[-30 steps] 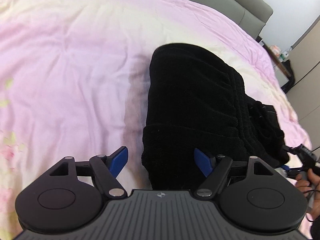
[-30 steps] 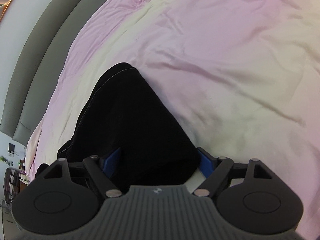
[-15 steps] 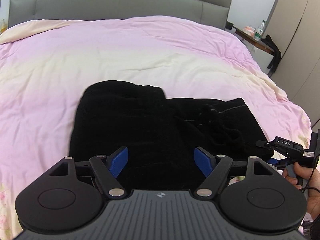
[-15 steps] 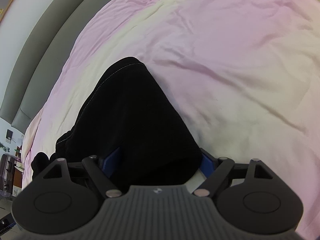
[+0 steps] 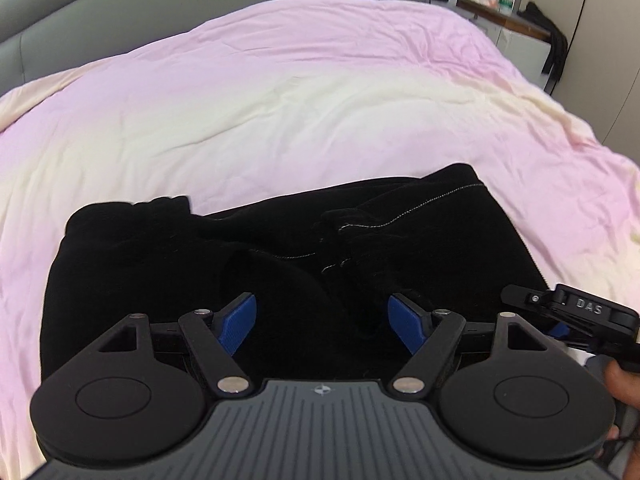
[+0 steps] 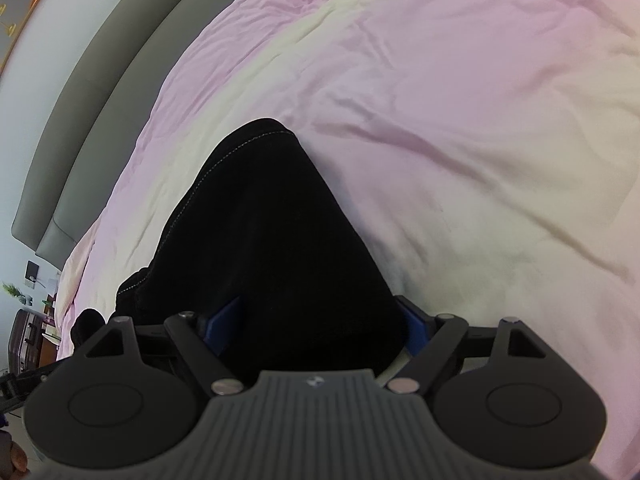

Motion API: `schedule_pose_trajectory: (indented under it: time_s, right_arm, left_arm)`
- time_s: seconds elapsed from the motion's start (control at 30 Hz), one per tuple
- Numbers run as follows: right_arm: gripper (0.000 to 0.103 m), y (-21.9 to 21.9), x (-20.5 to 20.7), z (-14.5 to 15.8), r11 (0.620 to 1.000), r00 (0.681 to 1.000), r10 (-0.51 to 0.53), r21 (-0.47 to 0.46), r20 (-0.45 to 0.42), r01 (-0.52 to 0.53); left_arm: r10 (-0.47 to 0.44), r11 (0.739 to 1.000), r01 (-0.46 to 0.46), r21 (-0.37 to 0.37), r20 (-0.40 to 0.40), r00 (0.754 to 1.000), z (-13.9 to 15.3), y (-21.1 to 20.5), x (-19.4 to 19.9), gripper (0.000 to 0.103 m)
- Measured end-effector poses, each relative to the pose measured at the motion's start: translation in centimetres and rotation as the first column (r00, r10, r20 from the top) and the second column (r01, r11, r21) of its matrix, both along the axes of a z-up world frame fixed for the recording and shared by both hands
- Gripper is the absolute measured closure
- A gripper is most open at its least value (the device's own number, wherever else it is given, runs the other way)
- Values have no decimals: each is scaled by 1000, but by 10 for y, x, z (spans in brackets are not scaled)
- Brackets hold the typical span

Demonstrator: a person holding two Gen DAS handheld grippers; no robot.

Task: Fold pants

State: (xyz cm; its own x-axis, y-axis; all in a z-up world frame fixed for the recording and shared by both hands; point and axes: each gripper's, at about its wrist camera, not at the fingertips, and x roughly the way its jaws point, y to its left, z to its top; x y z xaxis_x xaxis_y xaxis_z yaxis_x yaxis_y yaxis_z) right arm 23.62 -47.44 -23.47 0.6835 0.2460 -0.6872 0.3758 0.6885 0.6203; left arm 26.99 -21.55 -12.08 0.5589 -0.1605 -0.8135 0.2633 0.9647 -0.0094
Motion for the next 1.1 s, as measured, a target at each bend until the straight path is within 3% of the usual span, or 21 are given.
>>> schedule_pose_trajectory:
  time_s: [0.23, 0.33, 0.4, 0.47, 0.53, 0.67, 0.8, 1.0, 1.1]
  right_arm:
    - [25, -2, 1, -2, 1000, 1000, -8, 13, 13, 8]
    - [27, -2, 2, -2, 1000, 1000, -11, 17, 16, 11]
    - [33, -2, 2, -2, 1000, 1000, -10, 19, 18, 10]
    - [51, -4, 1, -2, 1000, 1000, -7, 28, 26, 6]
    - [59, -5, 0, 1, 999, 999, -6, 34, 39, 4]
    - [73, 7, 1, 20, 1000, 997, 8, -29, 76, -5]
    - [78, 22, -1, 48, 997, 990, 10, -74, 143, 1]
    - [80, 53, -9, 78, 975, 973, 69, -223, 222, -18]
    - [80, 63, -12, 89, 967, 959, 91, -253, 268, -20]
  left_arm:
    - [-30, 999, 29, 38, 15, 999, -20, -32, 11, 14]
    - [-19, 996, 21, 88, -21, 1000, -32, -37, 17, 11]
    - [-3, 997, 8, 82, -59, 998, -40, -34, 19, 10]
    - [5, 998, -1, 68, -69, 998, -44, -29, 18, 8]
    - [3, 998, 1, 64, -69, 998, -46, -26, 17, 7]
    - [3, 998, 1, 56, -72, 997, -44, -24, 17, 7]
    - [2, 999, 1, 43, -70, 998, -44, -20, 15, 7]
    - [-7, 1000, 6, -22, -81, 997, -41, -6, 18, 7]
    - [6, 994, -17, -111, -97, 995, -26, 19, 15, 21]
